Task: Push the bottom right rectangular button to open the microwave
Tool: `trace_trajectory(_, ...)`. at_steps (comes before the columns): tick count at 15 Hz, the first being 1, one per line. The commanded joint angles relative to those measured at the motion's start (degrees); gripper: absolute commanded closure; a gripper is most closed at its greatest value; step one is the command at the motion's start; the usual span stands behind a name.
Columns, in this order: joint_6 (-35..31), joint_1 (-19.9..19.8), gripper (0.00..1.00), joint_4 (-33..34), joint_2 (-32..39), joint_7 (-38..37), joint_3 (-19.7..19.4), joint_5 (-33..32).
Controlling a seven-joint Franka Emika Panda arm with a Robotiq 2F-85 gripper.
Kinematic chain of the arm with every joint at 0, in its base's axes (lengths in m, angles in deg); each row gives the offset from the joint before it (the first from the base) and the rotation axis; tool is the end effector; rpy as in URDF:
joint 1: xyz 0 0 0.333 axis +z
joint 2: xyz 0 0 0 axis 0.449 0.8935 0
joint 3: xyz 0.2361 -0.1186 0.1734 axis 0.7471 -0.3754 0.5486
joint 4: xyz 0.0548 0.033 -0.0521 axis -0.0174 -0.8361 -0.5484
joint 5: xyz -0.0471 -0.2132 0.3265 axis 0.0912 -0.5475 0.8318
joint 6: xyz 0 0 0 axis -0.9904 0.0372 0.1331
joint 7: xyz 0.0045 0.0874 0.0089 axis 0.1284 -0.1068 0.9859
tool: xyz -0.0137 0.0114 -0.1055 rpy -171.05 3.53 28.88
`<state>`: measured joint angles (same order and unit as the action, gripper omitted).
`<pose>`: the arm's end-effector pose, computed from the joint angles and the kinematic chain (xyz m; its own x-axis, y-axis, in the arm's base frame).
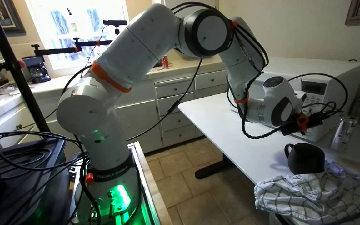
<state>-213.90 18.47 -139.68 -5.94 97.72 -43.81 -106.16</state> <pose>0.6984 -0.0932 0.1589 0.5131 0.7998 0.3116 0.5915 -0.5926 0.5469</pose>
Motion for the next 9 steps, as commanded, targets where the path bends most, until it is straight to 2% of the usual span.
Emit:
trace_trajectory(1,0.1,-0.3,0.99,0.1,0.0,-1.8,0.1,-1.8)
trace_trajectory(3,-6.4,2.4,1.0,3.9,3.8,-2.3,-3.5,-1.4)
trace_trajectory(4,-9.7,5.2,1.0,5.1,5.4,-2.9,-6.9,-0.9)
trace_trajectory(7,-15.3,12.0,1.0,6.4,9.1,0.4,-14.3,4.3)
trace_trajectory(9,-18.3,15.1,1.0,8.7,12.8,1.2,-18.1,7.1)
